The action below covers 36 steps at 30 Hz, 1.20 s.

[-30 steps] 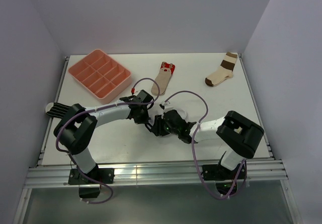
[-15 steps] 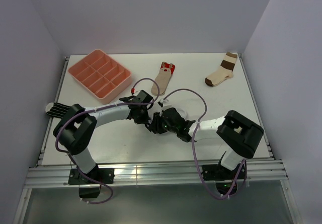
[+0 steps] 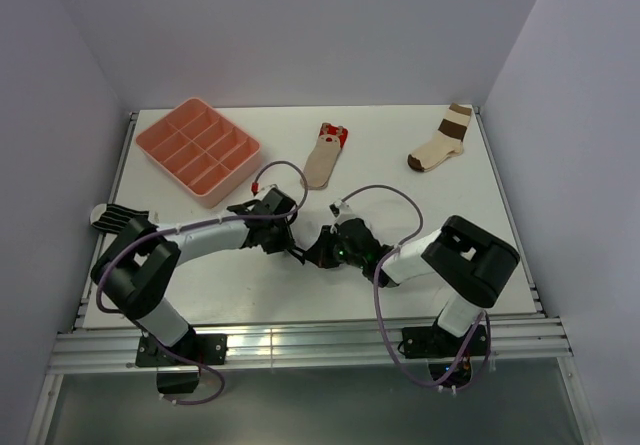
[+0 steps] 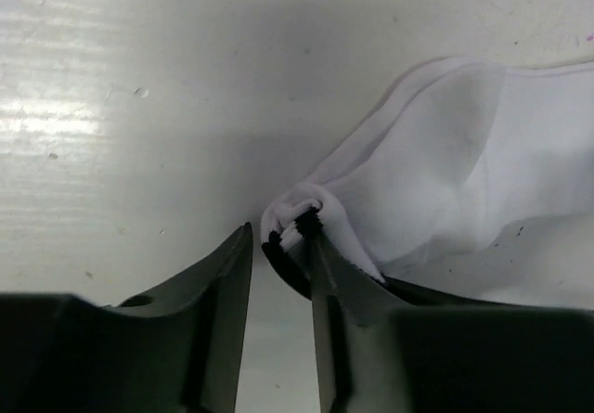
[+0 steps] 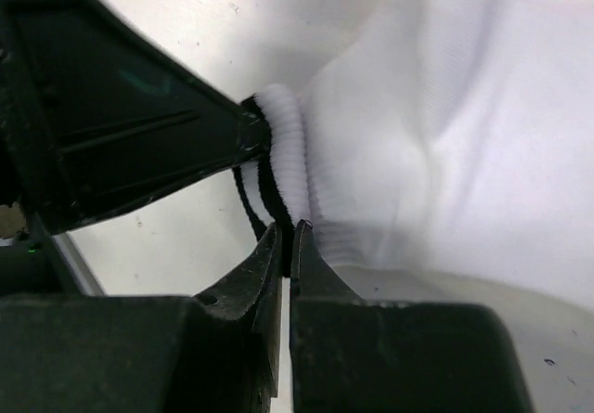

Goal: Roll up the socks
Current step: Roll the sock at the center of the board.

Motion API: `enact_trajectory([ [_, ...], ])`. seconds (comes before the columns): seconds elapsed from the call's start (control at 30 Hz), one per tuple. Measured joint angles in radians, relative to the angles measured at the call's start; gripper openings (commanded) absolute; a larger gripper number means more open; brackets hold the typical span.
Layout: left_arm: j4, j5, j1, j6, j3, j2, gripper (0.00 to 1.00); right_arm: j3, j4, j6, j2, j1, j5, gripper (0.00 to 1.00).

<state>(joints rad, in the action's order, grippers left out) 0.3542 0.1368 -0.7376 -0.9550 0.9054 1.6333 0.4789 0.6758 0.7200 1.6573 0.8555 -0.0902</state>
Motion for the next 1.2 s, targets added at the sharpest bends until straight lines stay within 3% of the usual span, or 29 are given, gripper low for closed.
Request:
enact_trajectory([
  [0.2, -0.047, 0.007, -0.001, -0.05, -0.117, -0.105, 0.65, -0.027, 0.059, 0.068, 0.023, -0.051, -0.102, 0.0],
  [0.33, -0.099, 0.01, -0.001, -0.087, -0.221, -0.226, 0.69, -0.029, 0.109, 0.115, 0.064, -0.095, -0.188, 0.0],
  [0.63, -0.338, -0.021, 0.002, -0.154, -0.461, -0.412, 0.65, -0.031, 0.173, 0.189, 0.124, -0.159, -0.317, 0.0],
  [1.2, -0.775, -0.121, 0.064, -0.238, -0.57, -0.254, 0.5, -0.024, 0.216, 0.255, 0.179, -0.197, -0.412, 0.0],
])
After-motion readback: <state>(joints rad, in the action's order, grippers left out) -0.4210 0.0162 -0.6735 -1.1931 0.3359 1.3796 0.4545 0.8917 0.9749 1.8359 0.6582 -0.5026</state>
